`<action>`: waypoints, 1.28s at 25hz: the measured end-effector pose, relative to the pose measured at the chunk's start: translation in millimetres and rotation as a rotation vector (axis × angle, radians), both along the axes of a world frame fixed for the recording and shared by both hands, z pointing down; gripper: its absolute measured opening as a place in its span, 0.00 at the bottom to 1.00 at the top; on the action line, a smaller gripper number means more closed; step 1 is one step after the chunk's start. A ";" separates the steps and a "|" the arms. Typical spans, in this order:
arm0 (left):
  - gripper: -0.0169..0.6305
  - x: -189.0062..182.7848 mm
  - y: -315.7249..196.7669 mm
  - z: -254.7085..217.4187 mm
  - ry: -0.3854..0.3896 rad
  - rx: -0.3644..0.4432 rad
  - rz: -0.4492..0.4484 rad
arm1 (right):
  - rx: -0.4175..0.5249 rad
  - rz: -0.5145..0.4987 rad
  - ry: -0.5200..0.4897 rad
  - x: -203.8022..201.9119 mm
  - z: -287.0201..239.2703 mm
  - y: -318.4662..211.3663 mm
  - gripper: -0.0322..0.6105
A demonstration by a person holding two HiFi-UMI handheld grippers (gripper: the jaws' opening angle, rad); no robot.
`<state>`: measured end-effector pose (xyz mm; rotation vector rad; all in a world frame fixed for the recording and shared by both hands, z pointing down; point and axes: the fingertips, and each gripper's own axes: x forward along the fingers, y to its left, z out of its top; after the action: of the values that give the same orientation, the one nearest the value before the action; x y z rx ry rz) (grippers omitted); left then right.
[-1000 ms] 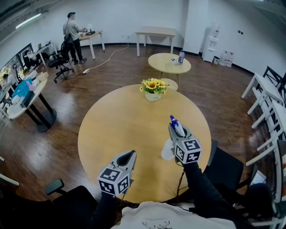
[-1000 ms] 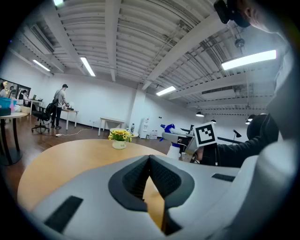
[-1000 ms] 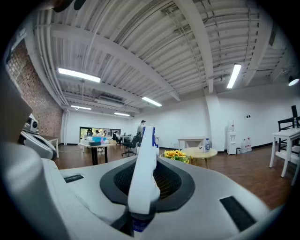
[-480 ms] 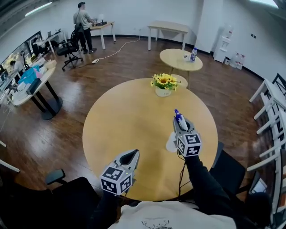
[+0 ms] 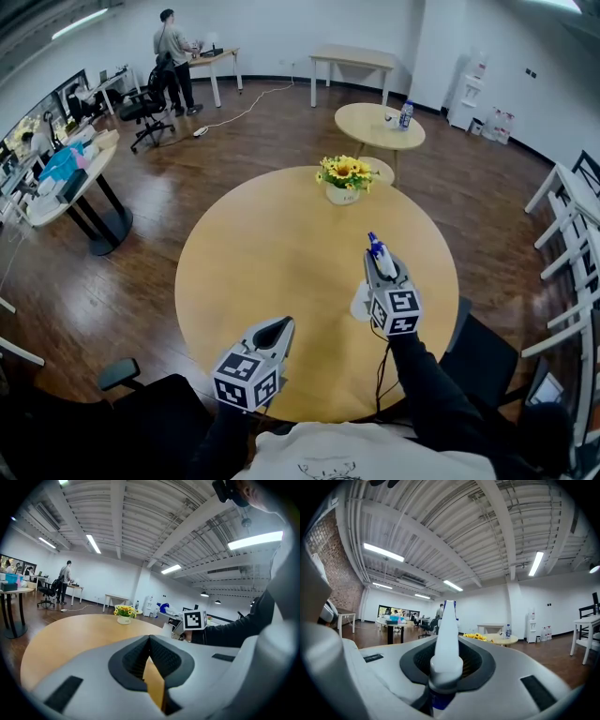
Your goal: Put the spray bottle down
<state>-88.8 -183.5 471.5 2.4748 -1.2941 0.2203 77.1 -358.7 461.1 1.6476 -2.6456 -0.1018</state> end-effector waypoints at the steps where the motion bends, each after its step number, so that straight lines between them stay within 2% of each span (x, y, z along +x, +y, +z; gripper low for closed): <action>1: 0.01 0.0 0.8 0.5 -0.001 -0.001 0.000 | -0.006 0.002 -0.002 0.2 1.2 0.0 0.12; 2: 0.01 0.2 1.7 0.9 -0.002 -0.001 0.000 | -0.016 0.002 -0.009 0.8 2.9 0.2 0.13; 4: 0.01 0.9 3.7 0.8 -0.004 -0.002 0.000 | -0.037 -0.007 -0.033 2.6 6.3 1.9 0.24; 6: 0.01 0.5 3.8 0.5 -0.006 -0.003 -0.001 | -0.052 -0.018 -0.049 3.2 9.2 2.7 0.28; 11: 0.01 2.0 2.1 3.5 -0.007 -0.006 0.001 | -0.089 -0.052 -0.052 2.3 15.6 5.5 0.48; 14: 0.01 5.1 4.7 2.4 -0.001 -0.005 0.003 | -0.113 -0.057 -0.053 11.2 19.2 28.5 0.50; 17: 0.01 6.3 5.7 0.5 0.004 0.002 0.006 | -0.153 -0.018 -0.062 33.0 30.4 70.0 0.50; 18: 0.01 6.9 6.5 0.3 0.003 0.001 0.009 | -0.168 0.008 -0.067 41.9 34.1 86.0 0.47; 21: 0.01 12.8 8.3 -0.3 0.006 0.000 0.025 | -0.178 0.047 -0.104 60.4 31.5 130.4 0.04; 23: 0.01 18.3 9.3 -2.2 0.015 0.005 0.035 | -0.186 0.015 -0.131 60.0 23.1 151.5 0.01; 27: 0.01 30.8 10.7 -7.9 0.018 0.023 0.057 | -0.177 -0.056 -0.108 50.0 -2.5 166.8 0.01; 32: 0.01 44.4 14.0 -12.0 0.010 0.034 0.084 | -0.176 -0.066 -0.118 47.7 -31.9 162.0 0.01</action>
<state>-44.4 -169.6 459.5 2.5585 -1.2003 0.2074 124.8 -196.7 429.2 1.5572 -2.7031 0.2268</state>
